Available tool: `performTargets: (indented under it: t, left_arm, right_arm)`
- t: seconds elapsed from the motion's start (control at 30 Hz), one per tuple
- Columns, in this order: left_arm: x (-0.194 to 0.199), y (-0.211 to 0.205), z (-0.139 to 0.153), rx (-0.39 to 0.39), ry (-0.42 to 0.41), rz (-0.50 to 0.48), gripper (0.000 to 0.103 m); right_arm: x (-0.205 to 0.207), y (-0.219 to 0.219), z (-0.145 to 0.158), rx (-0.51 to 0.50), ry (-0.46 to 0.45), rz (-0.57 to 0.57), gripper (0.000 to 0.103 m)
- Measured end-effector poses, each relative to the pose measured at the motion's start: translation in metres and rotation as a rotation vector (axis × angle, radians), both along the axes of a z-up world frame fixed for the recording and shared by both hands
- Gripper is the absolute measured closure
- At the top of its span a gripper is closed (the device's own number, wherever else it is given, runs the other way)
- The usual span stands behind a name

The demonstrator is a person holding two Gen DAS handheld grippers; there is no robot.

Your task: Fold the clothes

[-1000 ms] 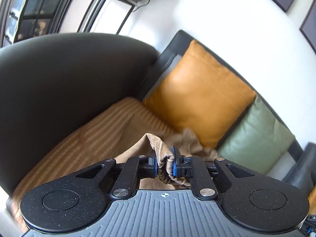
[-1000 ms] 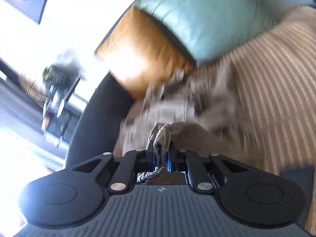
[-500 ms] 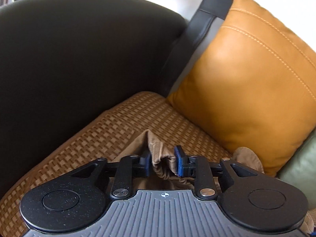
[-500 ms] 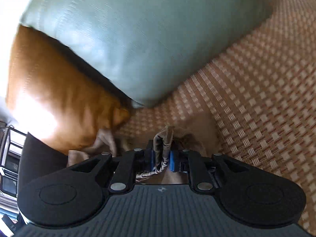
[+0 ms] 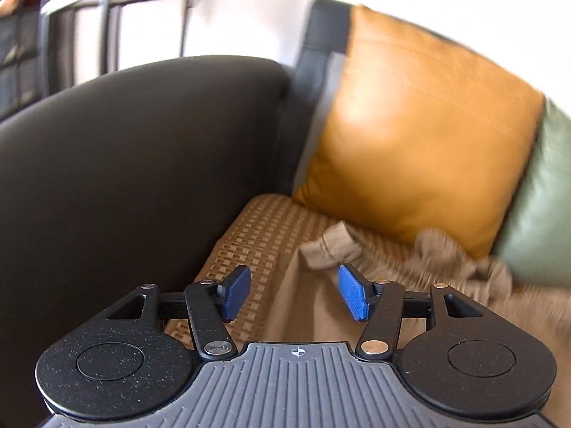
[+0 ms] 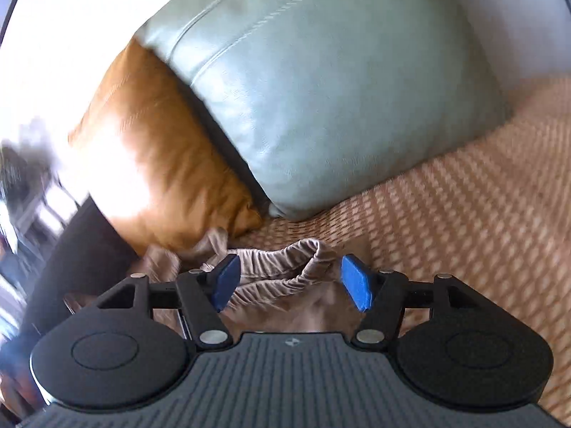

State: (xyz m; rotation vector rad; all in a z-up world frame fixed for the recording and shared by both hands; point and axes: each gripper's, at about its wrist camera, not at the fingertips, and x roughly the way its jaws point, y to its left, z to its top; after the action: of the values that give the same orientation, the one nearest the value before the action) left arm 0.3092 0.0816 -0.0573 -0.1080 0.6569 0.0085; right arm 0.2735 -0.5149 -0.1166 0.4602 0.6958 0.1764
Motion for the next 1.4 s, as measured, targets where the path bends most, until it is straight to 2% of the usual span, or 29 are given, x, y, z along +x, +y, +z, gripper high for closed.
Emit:
performTargets:
  t: [0.07,0.17,0.33,0.5,0.6,0.73,0.83,0.9,1.0,1.1,1.13,1.17,1.2,1.23,1.27,1.3,1.37,1.4]
  left_arm:
    - [0.008,-0.011,-0.008,0.075,0.008,-0.04,0.03]
    - [0.023,-0.023,-0.02,0.128,0.021,-0.115,0.03]
    - [0.037,-0.04,-0.033,0.185,0.025,-0.24,0.029]
    - [0.055,-0.052,-0.044,0.214,0.055,-0.304,0.028]
    - [0.068,-0.06,-0.051,0.247,0.067,-0.31,0.028]
    - [0.079,-0.066,-0.056,0.307,0.067,-0.285,0.024]
    - [0.079,-0.055,-0.05,0.268,0.042,-0.234,0.024]
    - [0.082,-0.049,-0.05,0.257,0.06,-0.22,0.024]
    - [0.09,-0.051,-0.061,0.294,0.108,-0.236,0.022]
    - [0.098,-0.049,-0.069,0.251,0.12,-0.208,0.02]
    - [0.1,-0.048,-0.071,0.233,0.124,-0.197,0.026]
    - [0.103,-0.047,-0.073,0.204,0.131,-0.193,0.052]
    - [0.105,-0.046,-0.075,0.177,0.145,-0.188,0.063]
    - [0.104,-0.048,-0.077,0.186,0.15,-0.174,0.075]
    - [0.102,-0.052,-0.078,0.224,0.147,-0.164,0.09]
    - [0.099,-0.055,-0.078,0.254,0.139,-0.168,0.091]
    - [0.092,-0.057,-0.075,0.278,0.114,-0.176,0.099]
    - [0.087,-0.055,-0.07,0.267,0.095,-0.166,0.1]
  right_arm:
    - [0.005,0.013,0.005,-0.16,-0.023,0.059,0.021]
    - [0.016,0.032,-0.003,-0.338,-0.027,0.183,0.019]
    - [0.025,0.049,-0.014,-0.494,-0.03,0.347,0.018]
    - [0.034,0.053,-0.027,-0.508,-0.018,0.412,0.017]
    - [0.038,0.056,-0.035,-0.504,-0.015,0.419,0.018]
    - [0.043,0.058,-0.04,-0.473,-0.004,0.417,0.027]
    - [0.04,0.06,-0.037,-0.479,-0.008,0.422,0.029]
    - [0.041,0.06,-0.036,-0.481,-0.014,0.419,0.03]
    - [0.043,0.062,-0.037,-0.482,-0.023,0.409,0.03]
    - [0.043,0.063,-0.043,-0.475,-0.033,0.396,0.03]
    - [0.044,0.063,-0.045,-0.468,-0.033,0.392,0.03]
    - [0.044,0.062,-0.046,-0.457,-0.032,0.389,0.03]
    - [0.045,0.061,-0.047,-0.44,-0.029,0.387,0.033]
    - [0.045,0.06,-0.047,-0.423,-0.025,0.386,0.036]
    - [0.045,0.059,-0.047,-0.407,-0.02,0.387,0.044]
    - [0.045,0.059,-0.045,-0.397,-0.02,0.39,0.052]
    - [0.042,0.059,-0.038,-0.395,-0.032,0.387,0.057]
    - [0.039,0.059,-0.033,-0.398,-0.043,0.383,0.061]
